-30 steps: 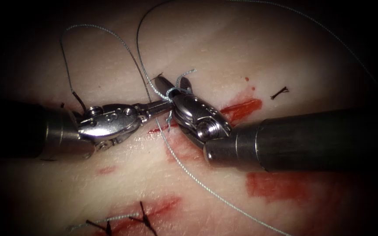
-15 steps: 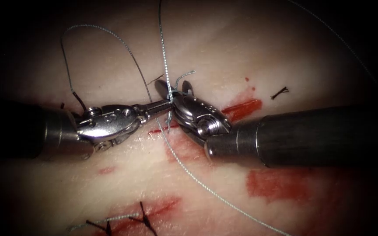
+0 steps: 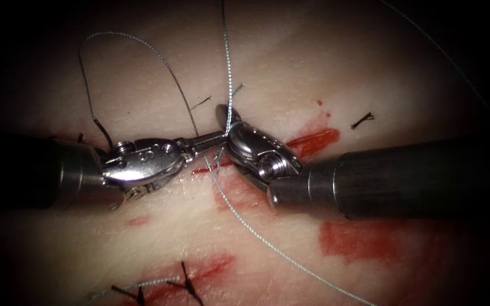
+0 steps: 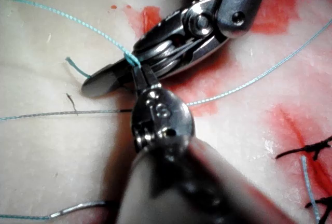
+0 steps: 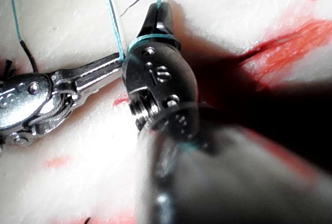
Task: Wound Closure
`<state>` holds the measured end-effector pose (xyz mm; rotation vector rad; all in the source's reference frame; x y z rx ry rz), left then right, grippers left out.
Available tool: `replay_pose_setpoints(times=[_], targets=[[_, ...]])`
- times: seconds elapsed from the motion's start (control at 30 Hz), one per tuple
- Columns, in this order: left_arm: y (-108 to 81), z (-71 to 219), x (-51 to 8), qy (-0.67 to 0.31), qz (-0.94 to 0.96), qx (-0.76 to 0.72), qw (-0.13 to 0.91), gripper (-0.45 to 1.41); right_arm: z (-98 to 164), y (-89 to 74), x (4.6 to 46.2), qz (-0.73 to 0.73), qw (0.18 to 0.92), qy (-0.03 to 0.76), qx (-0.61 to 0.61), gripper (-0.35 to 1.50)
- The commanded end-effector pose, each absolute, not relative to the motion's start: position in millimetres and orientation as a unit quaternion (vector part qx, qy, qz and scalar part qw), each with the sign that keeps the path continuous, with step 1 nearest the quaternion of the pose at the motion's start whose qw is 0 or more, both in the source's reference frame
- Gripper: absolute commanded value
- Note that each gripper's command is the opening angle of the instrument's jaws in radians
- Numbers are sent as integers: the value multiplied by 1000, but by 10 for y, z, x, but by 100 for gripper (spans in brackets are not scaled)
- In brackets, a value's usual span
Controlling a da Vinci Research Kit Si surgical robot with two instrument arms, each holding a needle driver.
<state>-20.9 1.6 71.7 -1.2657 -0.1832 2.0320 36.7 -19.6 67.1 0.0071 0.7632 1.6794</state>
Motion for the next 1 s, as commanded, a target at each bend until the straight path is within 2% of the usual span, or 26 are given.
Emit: replay_pose_setpoints(times=[0.03, 0.63, 1.0], targets=[[14, 723, -211, -72, 790, -493, 358, -45, 669, -201, 374, 722, 603, 338, 4, -35], [58, 757, -162, -28, 797, -460, 390, -45, 625, -229, 317, 630, 622, 461, 59, -35], [81, 773, -166, -11, 793, -450, 410, -45, 610, -254, 299, 565, 661, 475, 136, -35]])
